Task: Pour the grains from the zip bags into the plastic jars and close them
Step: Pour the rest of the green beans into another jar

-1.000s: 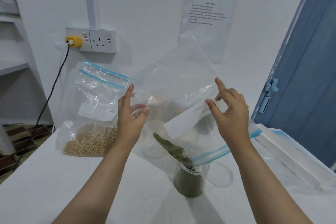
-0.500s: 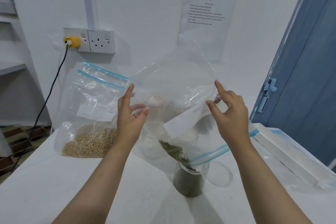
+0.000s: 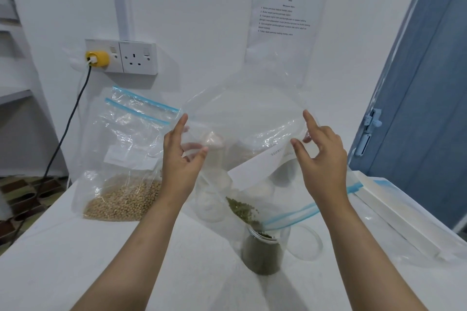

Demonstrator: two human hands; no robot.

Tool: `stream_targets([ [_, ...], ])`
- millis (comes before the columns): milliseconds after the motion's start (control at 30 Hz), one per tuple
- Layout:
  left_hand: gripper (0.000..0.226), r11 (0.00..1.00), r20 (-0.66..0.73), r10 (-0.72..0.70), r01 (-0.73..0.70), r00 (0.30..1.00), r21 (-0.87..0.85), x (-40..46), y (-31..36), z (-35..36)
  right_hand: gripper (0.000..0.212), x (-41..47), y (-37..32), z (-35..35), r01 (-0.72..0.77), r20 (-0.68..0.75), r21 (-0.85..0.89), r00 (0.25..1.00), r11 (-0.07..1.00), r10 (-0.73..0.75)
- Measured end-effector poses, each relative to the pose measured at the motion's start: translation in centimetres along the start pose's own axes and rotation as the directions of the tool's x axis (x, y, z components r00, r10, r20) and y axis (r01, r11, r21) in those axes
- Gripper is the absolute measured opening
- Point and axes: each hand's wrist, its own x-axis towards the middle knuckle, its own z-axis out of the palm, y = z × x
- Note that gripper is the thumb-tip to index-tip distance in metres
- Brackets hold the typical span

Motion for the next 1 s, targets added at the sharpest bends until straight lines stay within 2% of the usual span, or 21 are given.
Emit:
stream_targets([
  [300,0.077,1.0,0.016,0.006,-0.006,1.0,0.006,0.2,0.44,0.25,0.059,0.06,0.02,-0.11,-0.002,-0.026,-0.009,1.0,1.0,0.002],
  [833,0.075,1.0,0.011,0.01,-0.01,1.0,0.001,0.56,0.72,0.37,0.055,0.04,-0.3,-0.7,-0.043,0.053,-0.034,0.998,0.999,0.044],
  [1000,0.075,1.0,0.014,0.024,-0.024,1.0,0.004,0.58,0.74,0.46,0.056,-0.28,-0.39,-0.87,-0.04,0.018,-0.026,0.999,0.999,0.04],
])
